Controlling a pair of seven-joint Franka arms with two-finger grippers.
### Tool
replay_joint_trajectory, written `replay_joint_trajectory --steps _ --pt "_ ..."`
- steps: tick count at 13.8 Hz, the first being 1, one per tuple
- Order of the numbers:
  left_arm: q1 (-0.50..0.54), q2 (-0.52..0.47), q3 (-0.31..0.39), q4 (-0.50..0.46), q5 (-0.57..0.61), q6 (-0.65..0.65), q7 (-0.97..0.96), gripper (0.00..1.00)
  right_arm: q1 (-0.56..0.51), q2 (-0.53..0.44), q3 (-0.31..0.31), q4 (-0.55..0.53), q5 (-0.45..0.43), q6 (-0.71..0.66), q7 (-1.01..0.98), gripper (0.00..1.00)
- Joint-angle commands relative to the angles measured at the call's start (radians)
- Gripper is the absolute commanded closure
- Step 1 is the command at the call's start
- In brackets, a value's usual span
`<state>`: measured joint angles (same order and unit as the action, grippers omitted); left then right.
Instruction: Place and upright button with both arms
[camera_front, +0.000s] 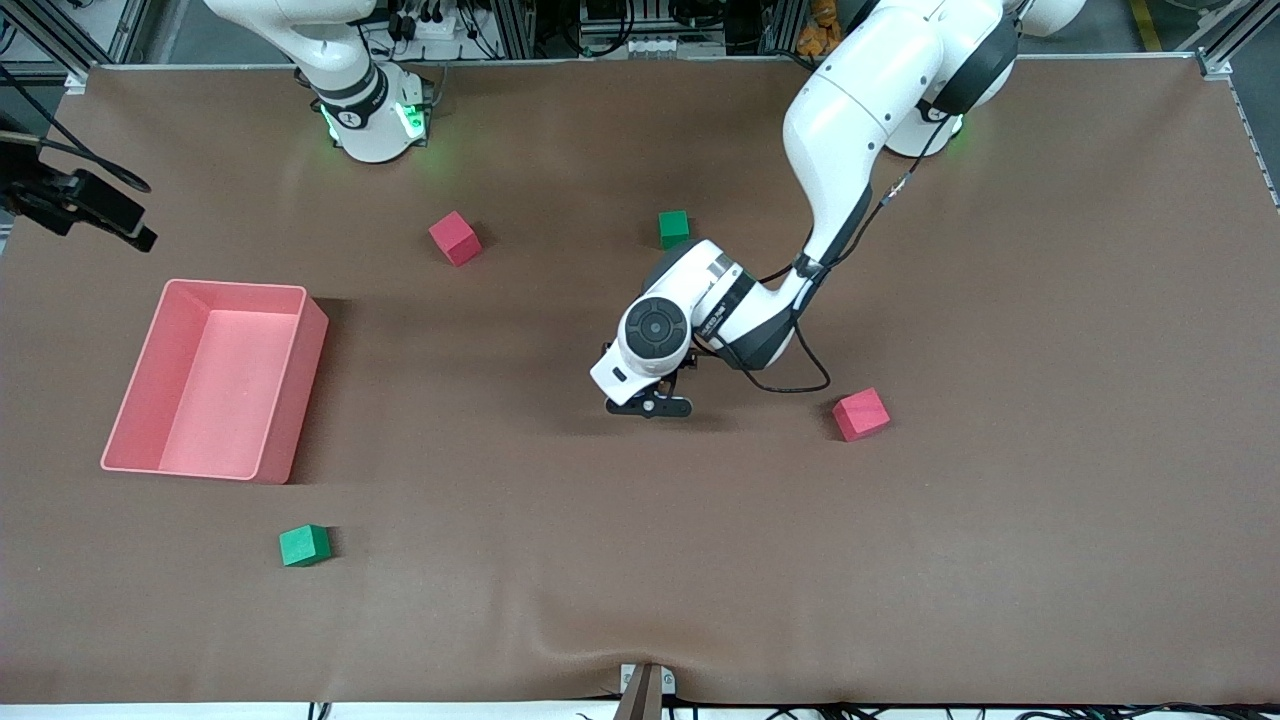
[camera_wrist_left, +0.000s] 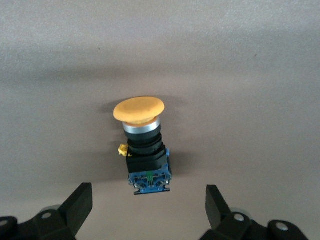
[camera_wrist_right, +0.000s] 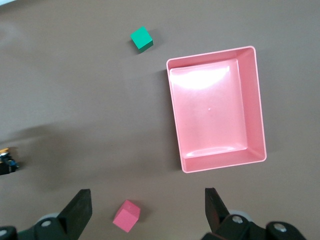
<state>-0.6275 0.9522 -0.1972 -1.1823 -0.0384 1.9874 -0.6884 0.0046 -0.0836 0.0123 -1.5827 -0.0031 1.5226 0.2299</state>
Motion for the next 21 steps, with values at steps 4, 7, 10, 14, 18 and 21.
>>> replay_joint_trajectory --steps 4,7,10,14,18,21 --pt "0.002 0.040 0.004 0.049 -0.018 0.001 0.000 0.24 -0.015 0.027 0.023 0.064 -0.031 0.002 0.002 0.00" --pt "0.005 0.042 0.004 0.049 -0.021 0.002 0.000 0.27 -0.014 0.033 0.020 0.070 -0.024 0.004 -0.003 0.00" --pt "0.006 0.051 0.004 0.050 -0.023 0.004 0.000 0.36 -0.015 0.038 0.020 0.084 -0.020 0.002 -0.003 0.00" --pt "0.006 0.057 0.005 0.049 -0.035 0.011 0.000 0.37 -0.014 0.044 0.017 0.084 -0.020 -0.002 -0.003 0.00" --pt "0.006 0.057 0.005 0.049 -0.037 0.018 -0.002 0.38 -0.011 0.044 0.008 0.082 -0.018 -0.004 -0.003 0.00" --pt "0.008 0.062 0.005 0.049 -0.037 0.018 -0.002 0.47 -0.011 0.045 0.008 0.081 -0.018 -0.004 -0.001 0.00"
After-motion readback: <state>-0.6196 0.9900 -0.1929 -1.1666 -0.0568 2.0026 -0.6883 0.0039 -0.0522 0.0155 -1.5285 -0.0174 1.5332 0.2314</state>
